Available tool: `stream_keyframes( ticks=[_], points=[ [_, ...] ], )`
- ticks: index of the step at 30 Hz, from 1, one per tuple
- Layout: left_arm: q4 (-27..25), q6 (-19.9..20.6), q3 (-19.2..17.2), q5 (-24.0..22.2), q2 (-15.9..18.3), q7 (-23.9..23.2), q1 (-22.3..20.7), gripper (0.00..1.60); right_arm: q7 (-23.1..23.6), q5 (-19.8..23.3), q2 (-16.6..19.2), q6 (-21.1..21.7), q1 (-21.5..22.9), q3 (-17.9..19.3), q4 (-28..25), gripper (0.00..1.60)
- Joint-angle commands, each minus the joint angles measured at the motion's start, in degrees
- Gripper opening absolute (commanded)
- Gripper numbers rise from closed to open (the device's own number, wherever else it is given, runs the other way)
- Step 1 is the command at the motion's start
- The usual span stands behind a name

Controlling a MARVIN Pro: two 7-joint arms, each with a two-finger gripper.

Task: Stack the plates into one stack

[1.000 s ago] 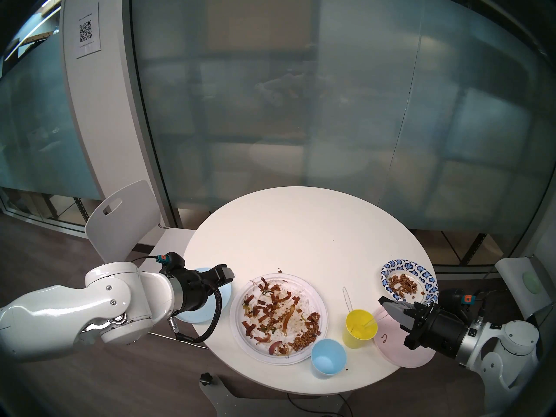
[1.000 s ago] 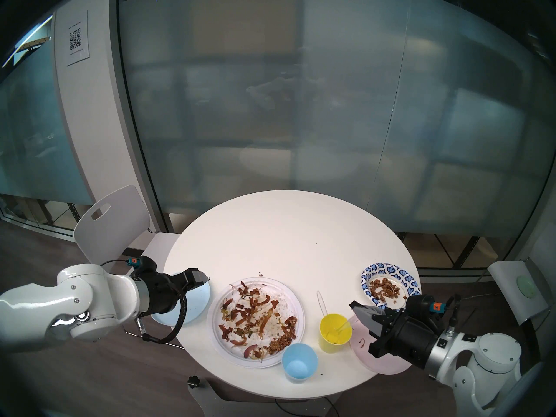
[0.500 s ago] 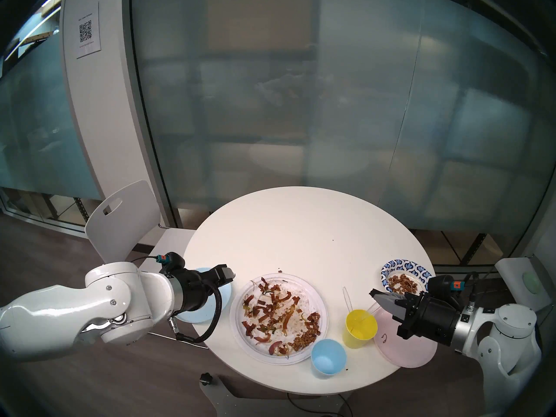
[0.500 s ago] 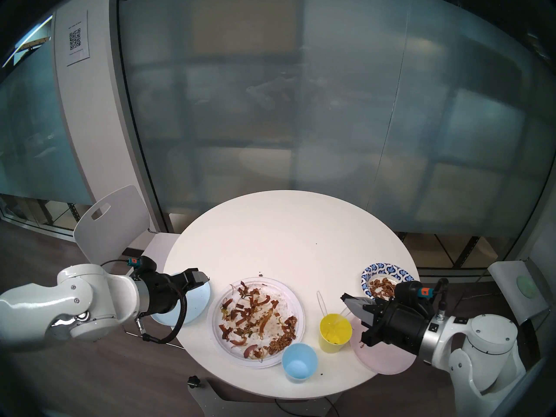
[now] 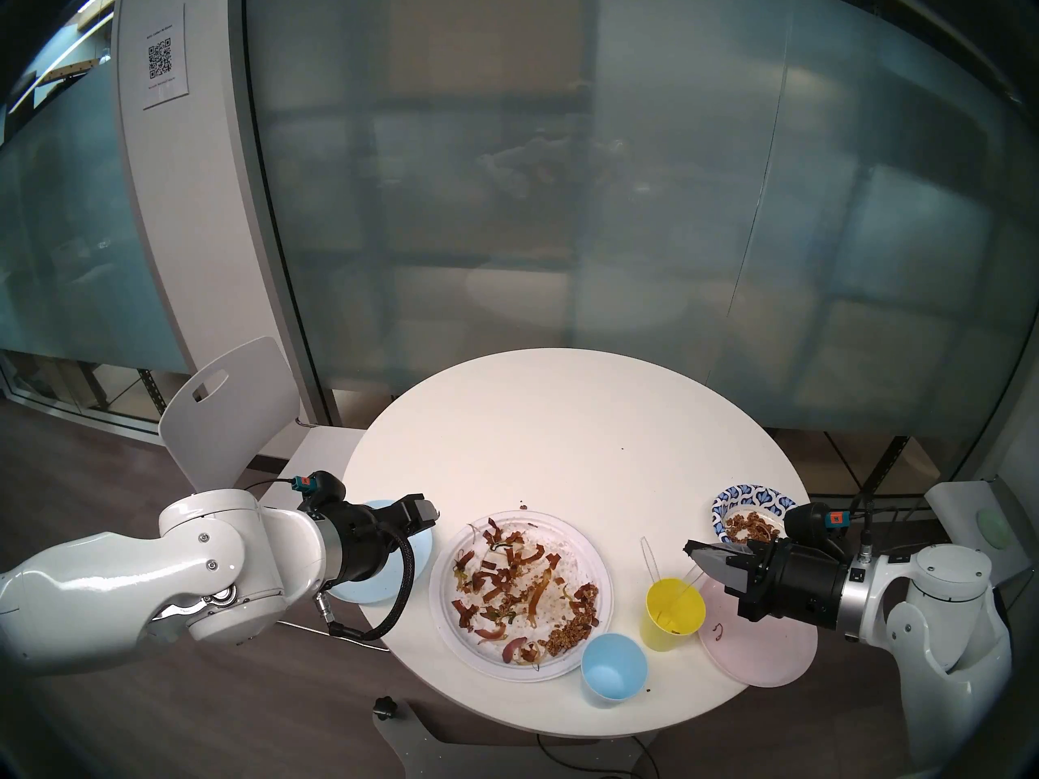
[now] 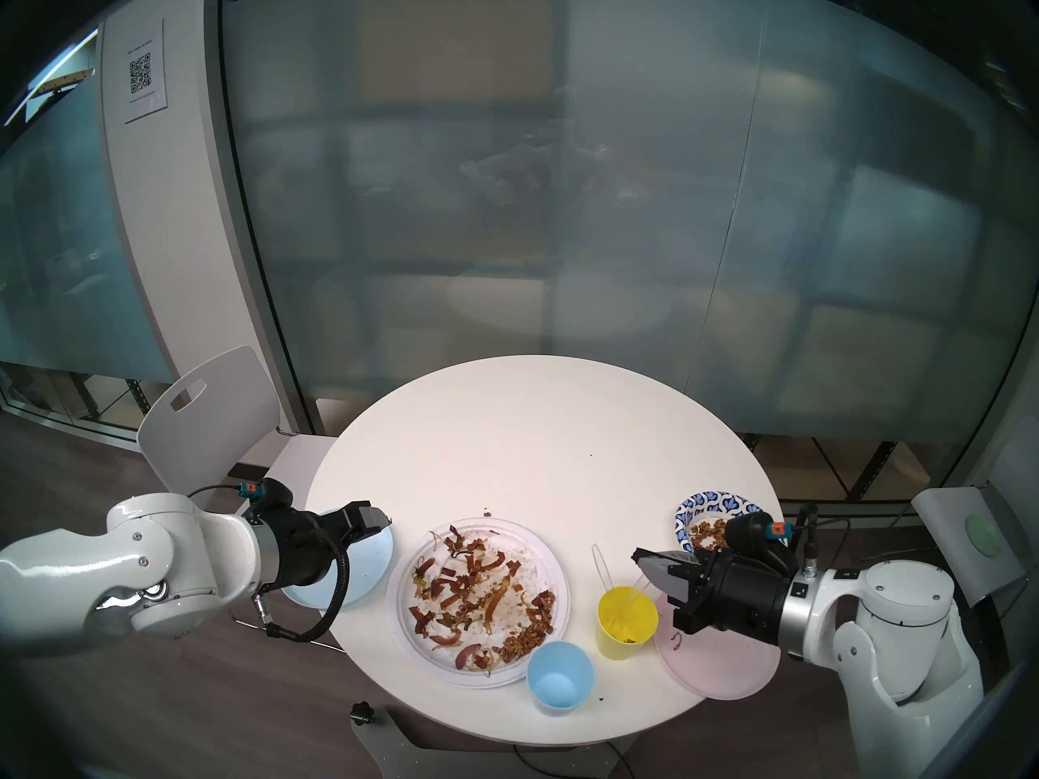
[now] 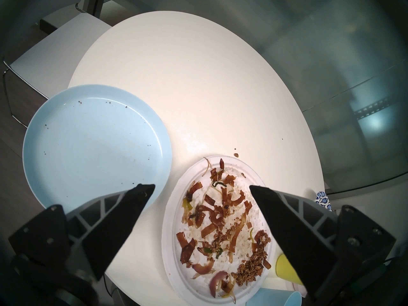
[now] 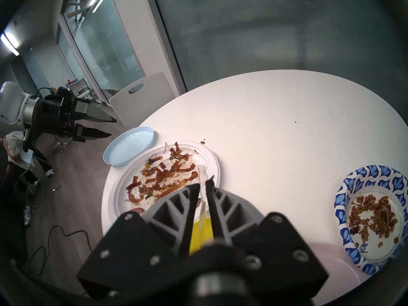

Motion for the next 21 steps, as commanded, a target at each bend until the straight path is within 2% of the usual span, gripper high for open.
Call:
stream_keyframes(
  ticks=[1, 2, 12, 17, 21],
  points=[
    [-0.4, -0.1, -0.4, 0.1, 0.0, -0.3, -0.4, 1.60, -0.1, 0.5, -0.2, -0.6, 2.1, 0.1, -0.9, 1.01],
    [-0.4, -0.1, -0.3, 0.1, 0.0, -0.3, -0.4, 1.60, -0.1, 0.5, -0.2, -0.6, 2.1, 0.1, -0.9, 1.08],
    [-0.4, -0.2, -0.2, 0.1, 0.1, -0.3, -0.5, 1.60, -0.7, 0.4, -1.3, -0.7, 1.9, 1.2, -2.0, 1.17],
    [-0.4, -0.2, -0.1, 0.0, 0.1, -0.4, -0.6, 1.60, -0.2, 0.2, -1.9, 0.3, -1.4, 3.5, -4.2, 1.14],
    [-0.4, -0.3, 0.0, 0.0, 0.1, -0.4, -0.7, 1.60, 0.2, -0.3, -3.1, -0.4, -5.0, 4.3, -4.9, 0.99]
  ],
)
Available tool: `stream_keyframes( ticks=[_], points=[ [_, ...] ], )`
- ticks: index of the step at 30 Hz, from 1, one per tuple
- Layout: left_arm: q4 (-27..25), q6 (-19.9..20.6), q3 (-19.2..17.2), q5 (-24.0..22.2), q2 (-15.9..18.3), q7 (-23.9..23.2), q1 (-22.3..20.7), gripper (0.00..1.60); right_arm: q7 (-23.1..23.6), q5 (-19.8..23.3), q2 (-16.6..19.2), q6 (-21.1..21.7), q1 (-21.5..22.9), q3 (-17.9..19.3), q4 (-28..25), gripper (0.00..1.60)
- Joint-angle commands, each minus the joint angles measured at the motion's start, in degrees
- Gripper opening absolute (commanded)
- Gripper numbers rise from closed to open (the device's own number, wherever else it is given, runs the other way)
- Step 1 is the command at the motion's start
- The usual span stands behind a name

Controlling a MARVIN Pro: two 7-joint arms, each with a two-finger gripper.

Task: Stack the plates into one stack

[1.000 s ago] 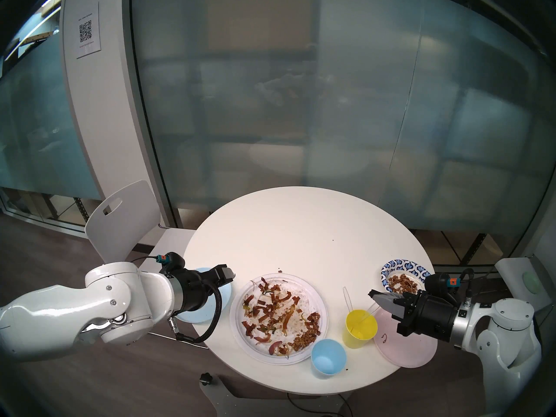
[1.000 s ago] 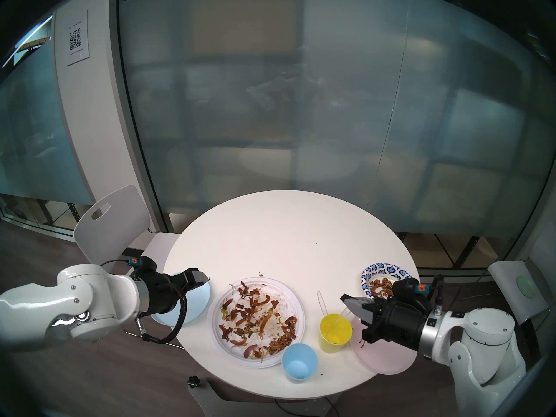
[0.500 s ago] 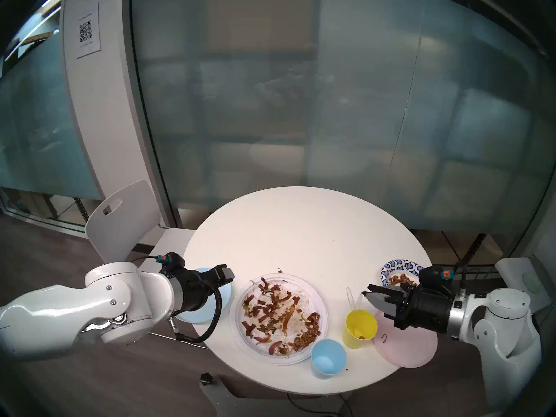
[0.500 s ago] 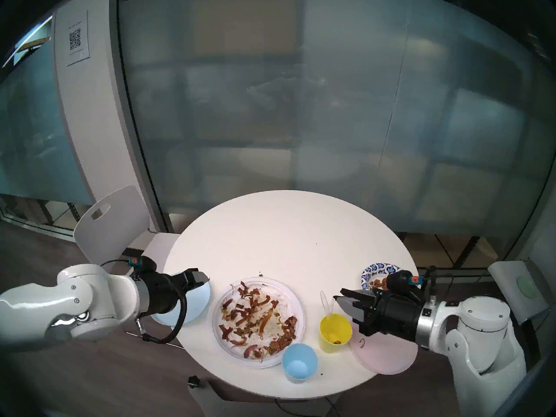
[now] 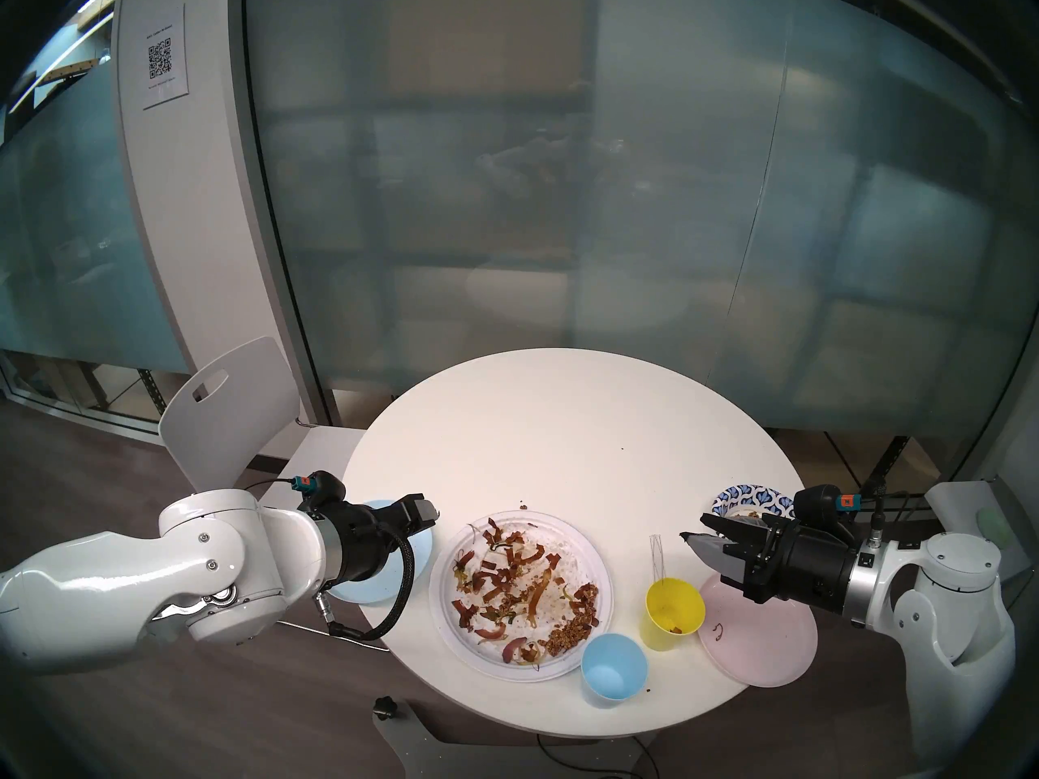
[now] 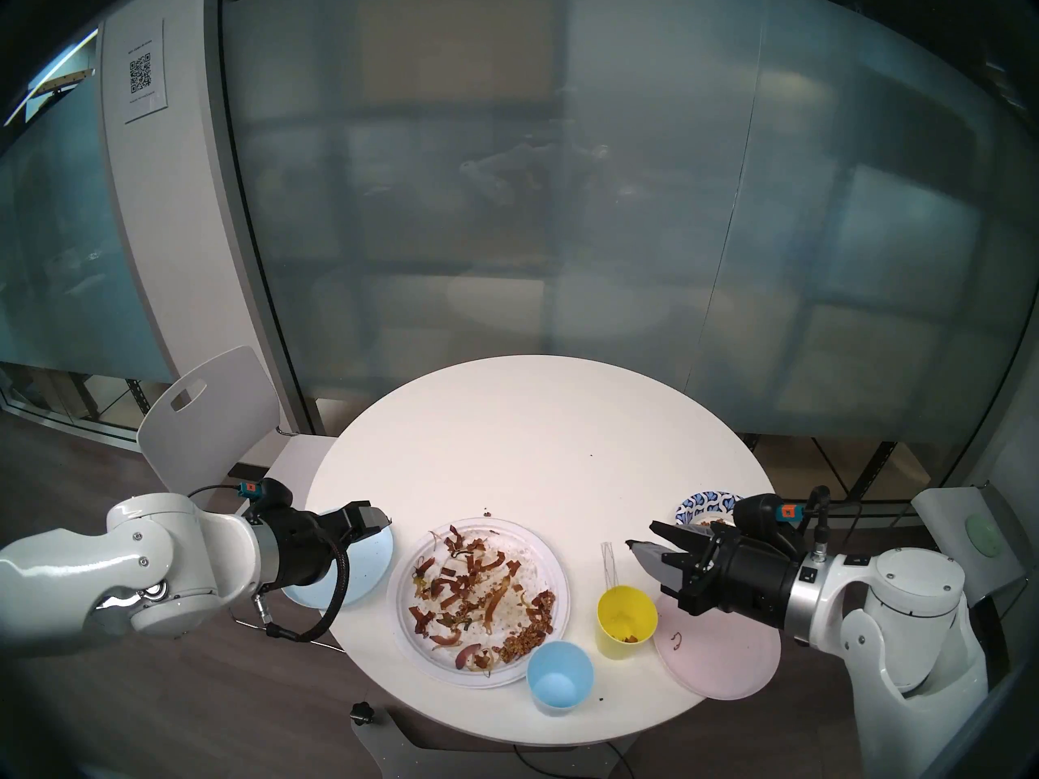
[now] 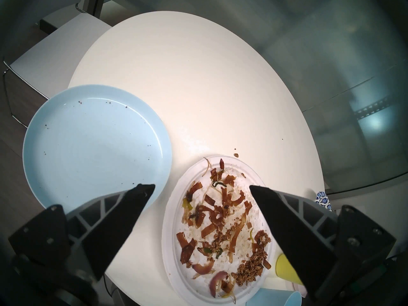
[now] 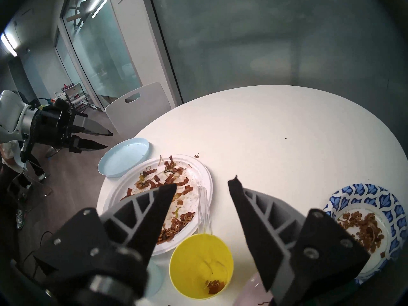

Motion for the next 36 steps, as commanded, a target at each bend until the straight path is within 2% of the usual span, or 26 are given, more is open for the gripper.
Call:
stream_keyframes(
  ticks=[1, 3, 10, 21, 35, 36],
  points=[
    [-0.4, -0.1, -0.3, 0.1, -0.1, -0.3, -0.4, 1.60, 0.7, -0.5, -2.0, -0.4, -5.8, 1.7, -2.8, 0.92],
    [-0.4, -0.1, -0.3, 0.1, 0.0, -0.3, -0.4, 1.60, 0.8, -1.0, -2.8, -1.0, -7.2, 1.6, -2.9, 0.79],
    [-0.4, -0.1, -0.2, 0.1, 0.0, -0.3, -0.5, 1.60, 0.2, -2.9, -4.2, -2.7, -9.1, -0.5, -2.2, 0.78],
    [-0.4, -0.2, 0.0, 0.0, 0.1, -0.4, -0.7, 1.60, -0.7, -5.6, -4.1, -3.6, -8.3, -3.7, 1.1, 0.78],
    [-0.4, -0.3, 0.2, 0.0, 0.2, -0.4, -0.9, 1.60, -0.3, -5.1, -4.1, -3.2, -6.8, -2.2, 2.9, 0.80],
    [-0.4, -0.3, 0.2, 0.0, 0.2, -0.4, -0.9, 1.60, -0.2, -5.1, -4.1, -3.2, -6.7, -2.2, 3.1, 0.83]
  ],
)
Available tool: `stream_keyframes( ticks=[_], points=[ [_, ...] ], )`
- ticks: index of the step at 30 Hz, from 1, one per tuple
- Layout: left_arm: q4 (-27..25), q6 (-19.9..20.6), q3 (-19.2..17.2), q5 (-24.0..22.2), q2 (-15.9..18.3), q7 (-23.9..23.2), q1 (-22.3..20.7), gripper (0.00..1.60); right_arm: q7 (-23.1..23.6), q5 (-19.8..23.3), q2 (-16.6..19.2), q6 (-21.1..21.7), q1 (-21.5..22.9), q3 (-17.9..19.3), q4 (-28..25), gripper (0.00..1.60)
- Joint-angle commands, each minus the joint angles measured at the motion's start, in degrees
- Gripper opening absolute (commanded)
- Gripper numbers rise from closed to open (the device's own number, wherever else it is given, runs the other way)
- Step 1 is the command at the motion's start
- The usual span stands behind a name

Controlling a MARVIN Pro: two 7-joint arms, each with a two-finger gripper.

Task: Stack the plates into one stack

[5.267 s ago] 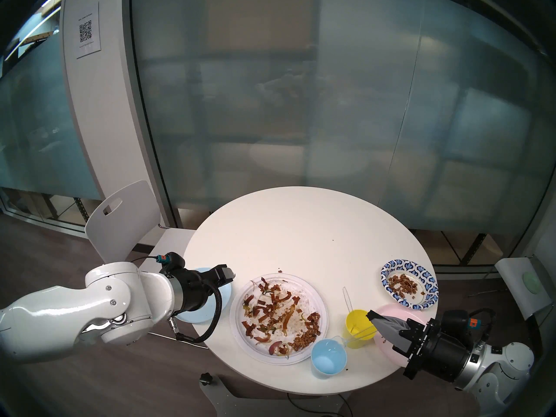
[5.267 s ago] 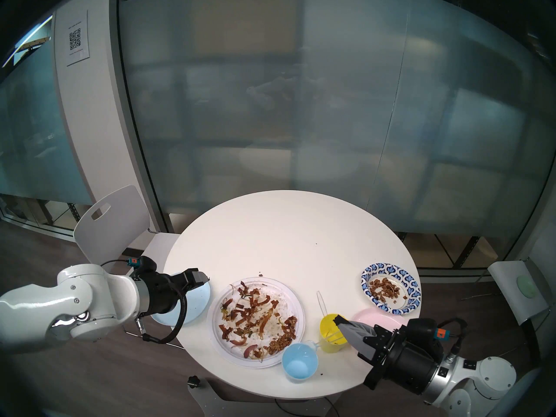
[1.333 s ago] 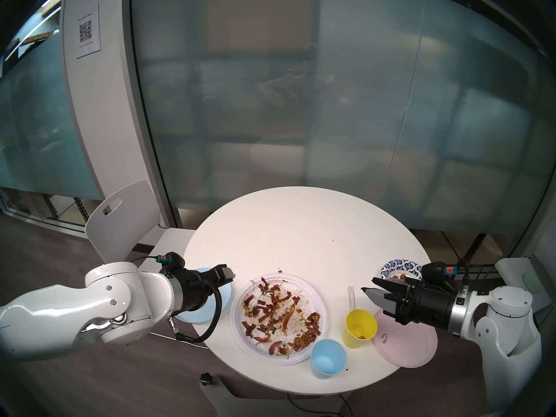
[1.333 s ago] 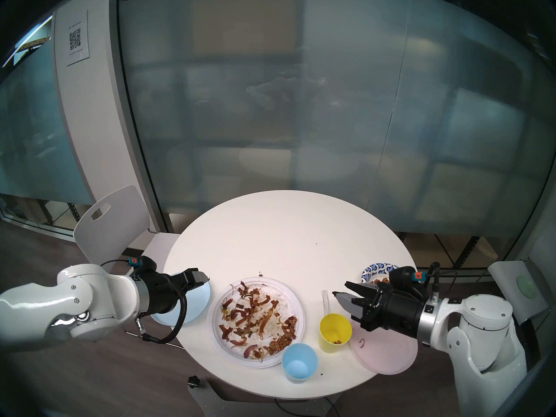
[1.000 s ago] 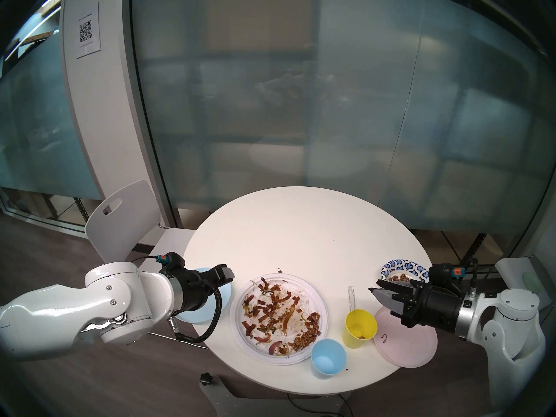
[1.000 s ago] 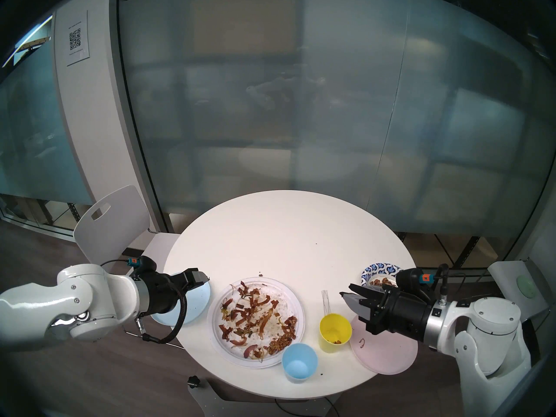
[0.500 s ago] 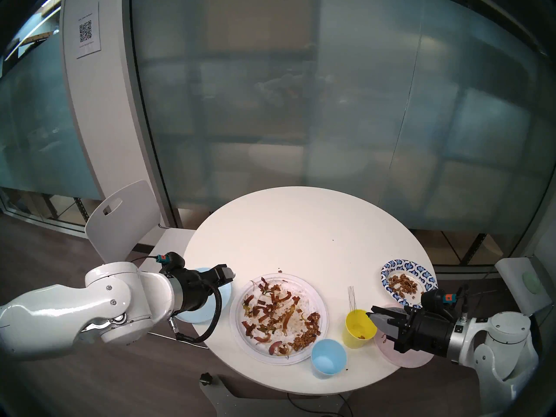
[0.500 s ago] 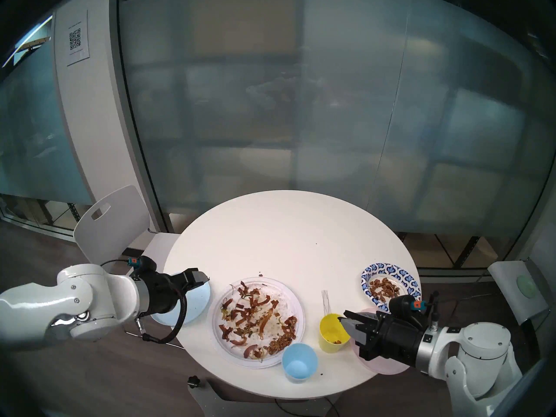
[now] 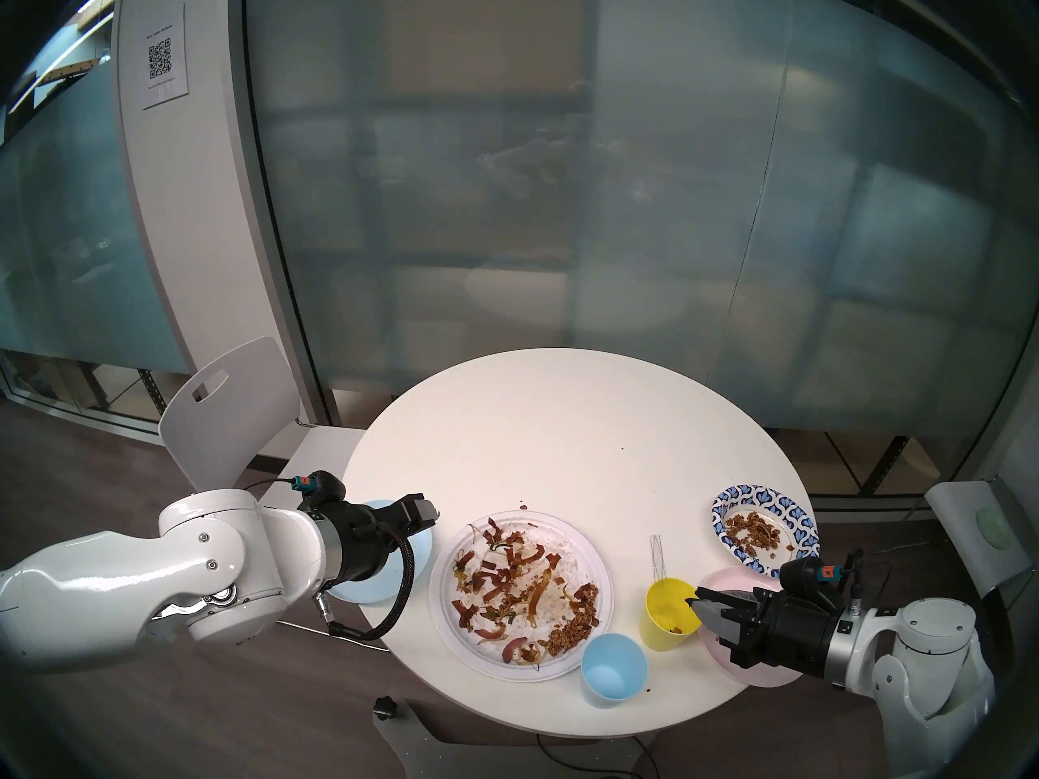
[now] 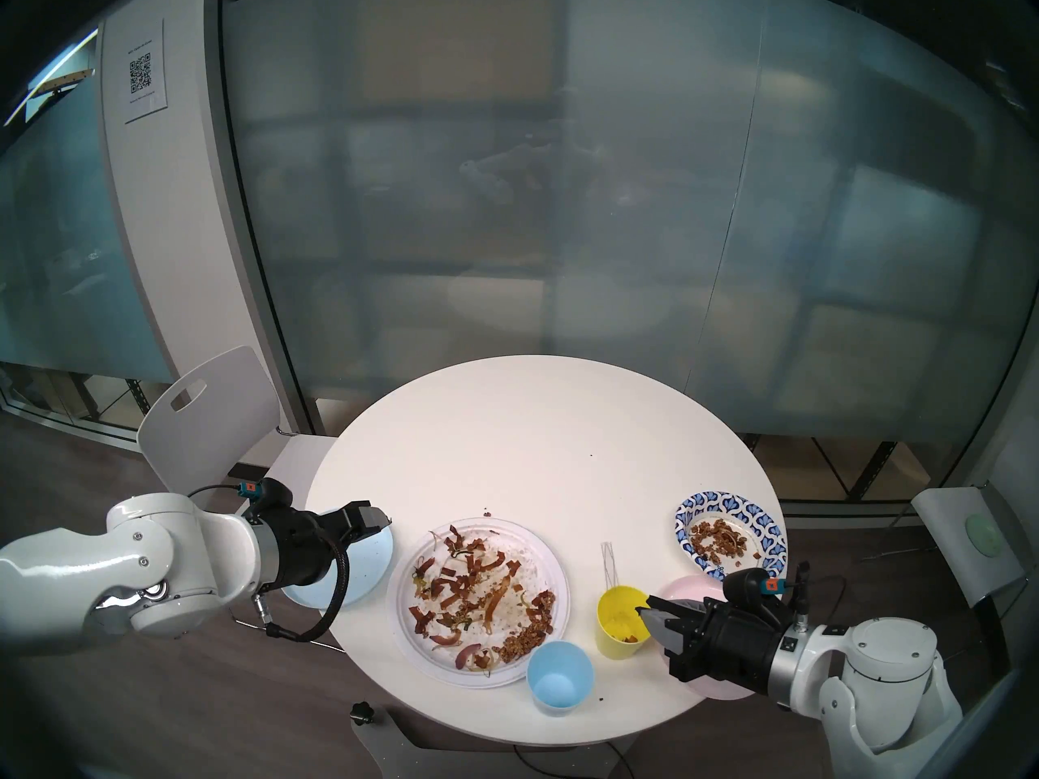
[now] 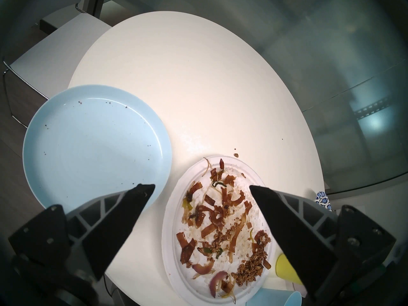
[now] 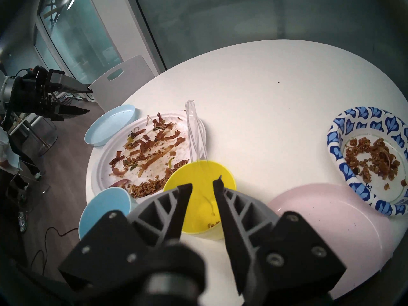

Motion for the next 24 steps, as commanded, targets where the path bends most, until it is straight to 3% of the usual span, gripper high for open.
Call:
stream_keyframes(
  ticks=[1, 4, 7, 10, 21, 24],
  points=[
    [-0.4, -0.1, -0.4, 0.1, 0.0, -0.3, -0.4, 1.60, 0.6, 0.9, 0.3, 0.2, 1.3, 0.6, 0.1, 0.85],
    [-0.4, -0.1, -0.3, 0.1, 0.0, -0.3, -0.4, 1.60, 0.7, 0.8, 0.5, 0.3, 1.7, 0.3, 0.8, 0.95],
    [-0.4, -0.1, -0.3, 0.1, 0.0, -0.3, -0.5, 1.60, 0.9, 0.8, 1.0, 0.5, 2.8, -0.2, 2.0, 1.20],
    [-0.4, -0.2, -0.2, 0.1, 0.0, -0.3, -0.5, 1.60, 1.0, 0.8, 1.6, 1.0, 3.8, -0.4, 2.9, 1.32],
    [-0.4, -0.2, 0.0, 0.0, 0.1, -0.3, -0.7, 1.60, 1.3, 0.7, 3.1, 2.4, 6.2, -0.9, 5.0, 1.18],
    [-0.4, -0.3, 0.0, 0.0, 0.1, -0.4, -0.7, 1.60, 1.6, 0.1, 4.9, 3.7, 7.3, -1.6, 6.2, 1.11]
  ],
)
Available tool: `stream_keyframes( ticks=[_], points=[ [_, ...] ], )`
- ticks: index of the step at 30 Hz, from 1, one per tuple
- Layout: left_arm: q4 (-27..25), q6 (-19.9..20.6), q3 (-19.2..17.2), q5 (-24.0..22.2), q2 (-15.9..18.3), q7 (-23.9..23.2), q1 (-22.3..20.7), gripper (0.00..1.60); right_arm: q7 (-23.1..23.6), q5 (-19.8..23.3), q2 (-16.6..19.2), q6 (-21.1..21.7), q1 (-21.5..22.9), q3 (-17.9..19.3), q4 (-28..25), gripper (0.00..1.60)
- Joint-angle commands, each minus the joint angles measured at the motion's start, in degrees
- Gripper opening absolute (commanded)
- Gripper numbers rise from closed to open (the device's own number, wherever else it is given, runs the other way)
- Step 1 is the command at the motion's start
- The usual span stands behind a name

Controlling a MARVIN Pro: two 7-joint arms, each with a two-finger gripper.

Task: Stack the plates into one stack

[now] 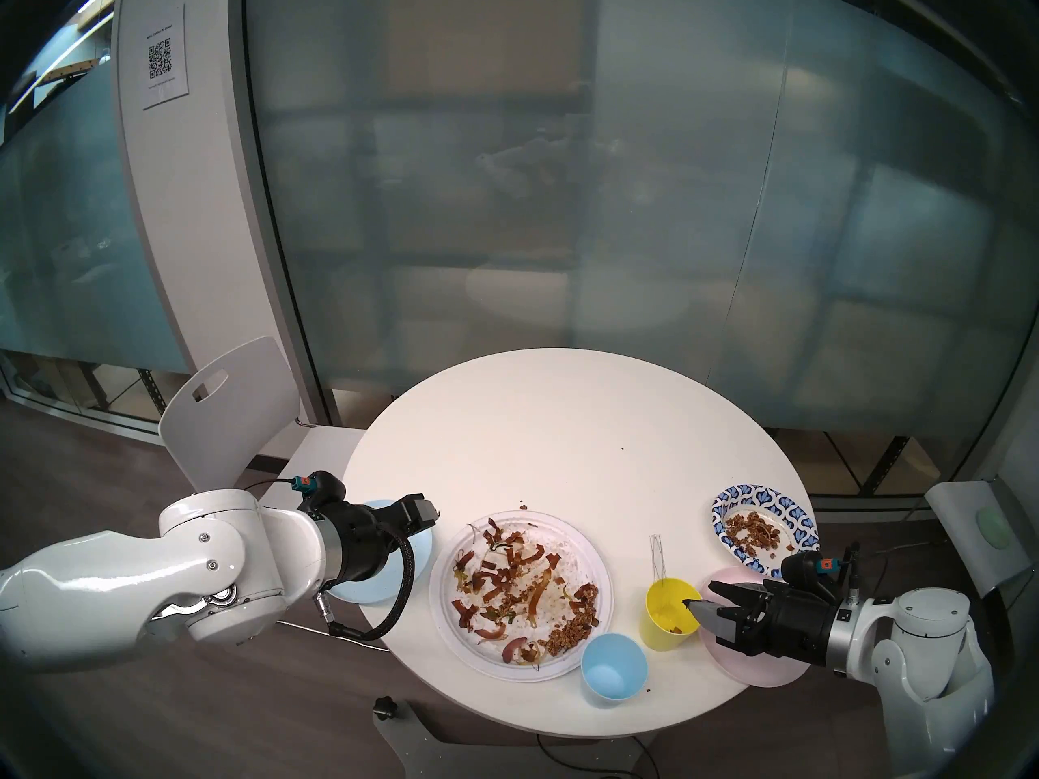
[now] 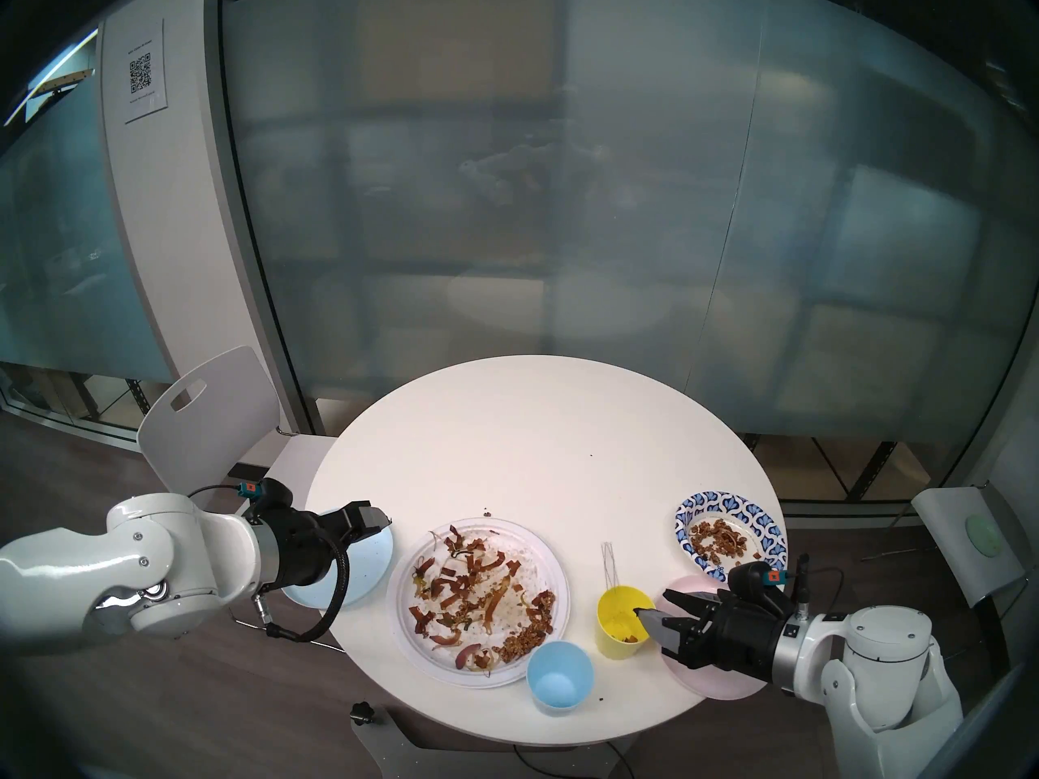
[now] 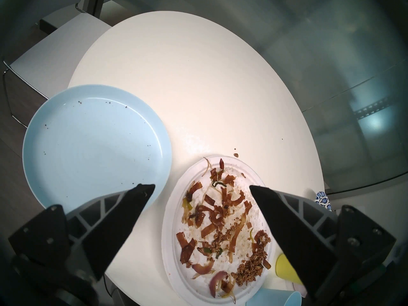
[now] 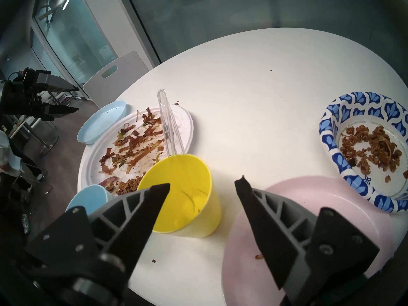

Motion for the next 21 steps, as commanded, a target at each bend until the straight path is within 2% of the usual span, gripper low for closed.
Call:
stream_keyframes(
  ticks=[1, 11, 15, 21],
  points=[
    [-0.4, -0.1, -0.4, 0.1, 0.0, -0.3, -0.4, 1.60, 0.3, -0.3, 2.5, 0.9, 2.7, -0.5, 0.5, 1.11],
    [-0.4, -0.2, -0.2, 0.1, 0.0, -0.3, -0.6, 1.60, 0.7, -0.3, 4.3, 2.7, 5.6, -1.7, 2.4, 1.09],
    [-0.4, -0.2, -0.1, 0.1, 0.1, -0.3, -0.6, 1.60, 0.8, -0.4, 4.7, 3.1, 6.4, -2.3, 2.9, 0.95],
    [-0.4, -0.2, 0.0, 0.0, 0.1, -0.3, -0.7, 1.60, 0.6, -0.7, 5.6, 4.2, 8.0, -4.1, 3.5, 0.99]
  ],
)
